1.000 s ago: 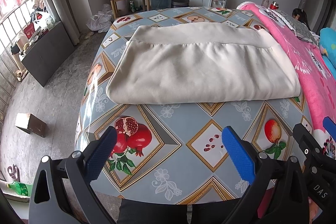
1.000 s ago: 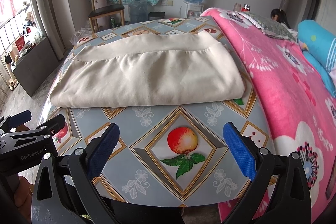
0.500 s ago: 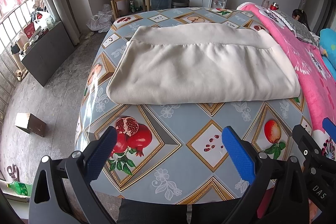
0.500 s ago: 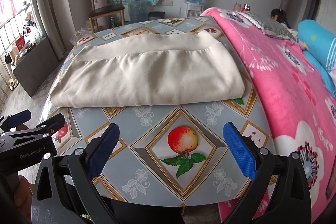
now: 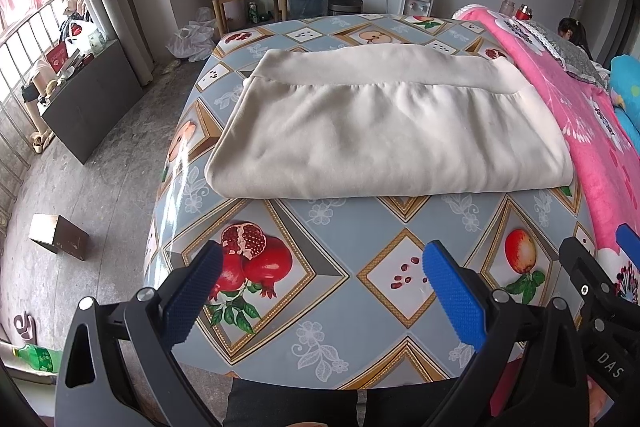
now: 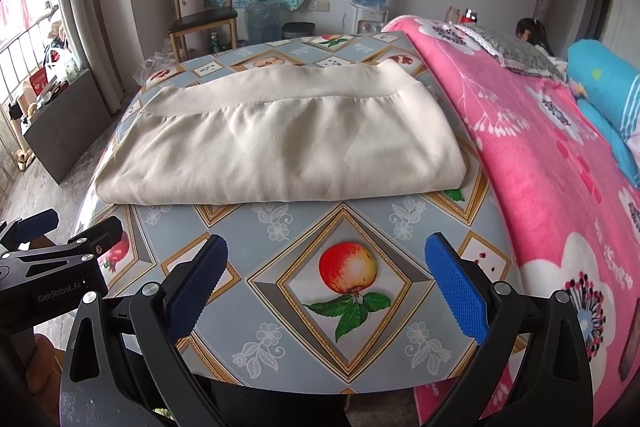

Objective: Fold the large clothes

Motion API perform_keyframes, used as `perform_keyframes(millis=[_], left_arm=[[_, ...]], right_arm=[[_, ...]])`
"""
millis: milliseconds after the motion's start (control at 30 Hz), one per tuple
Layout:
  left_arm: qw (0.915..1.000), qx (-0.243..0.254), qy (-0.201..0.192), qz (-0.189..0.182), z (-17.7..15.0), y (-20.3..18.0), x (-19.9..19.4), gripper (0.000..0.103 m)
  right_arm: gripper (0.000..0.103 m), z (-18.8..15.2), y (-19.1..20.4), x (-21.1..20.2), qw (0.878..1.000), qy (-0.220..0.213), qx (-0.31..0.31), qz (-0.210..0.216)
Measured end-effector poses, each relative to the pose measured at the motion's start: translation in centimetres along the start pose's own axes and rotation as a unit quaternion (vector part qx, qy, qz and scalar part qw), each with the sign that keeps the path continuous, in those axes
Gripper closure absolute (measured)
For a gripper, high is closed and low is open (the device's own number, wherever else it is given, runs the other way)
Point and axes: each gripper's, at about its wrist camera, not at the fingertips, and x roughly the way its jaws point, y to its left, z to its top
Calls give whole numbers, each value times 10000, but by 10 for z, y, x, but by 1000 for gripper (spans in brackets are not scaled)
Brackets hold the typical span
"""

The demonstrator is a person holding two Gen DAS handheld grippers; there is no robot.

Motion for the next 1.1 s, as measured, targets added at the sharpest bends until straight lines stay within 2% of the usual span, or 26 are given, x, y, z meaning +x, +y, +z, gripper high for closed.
perform_keyframes(millis=[1100], left_arm=[[10000, -19, 15, -1, -1, 4, 2, 5]], right_arm=[[7, 0, 0, -1, 10000, 14, -5, -7]])
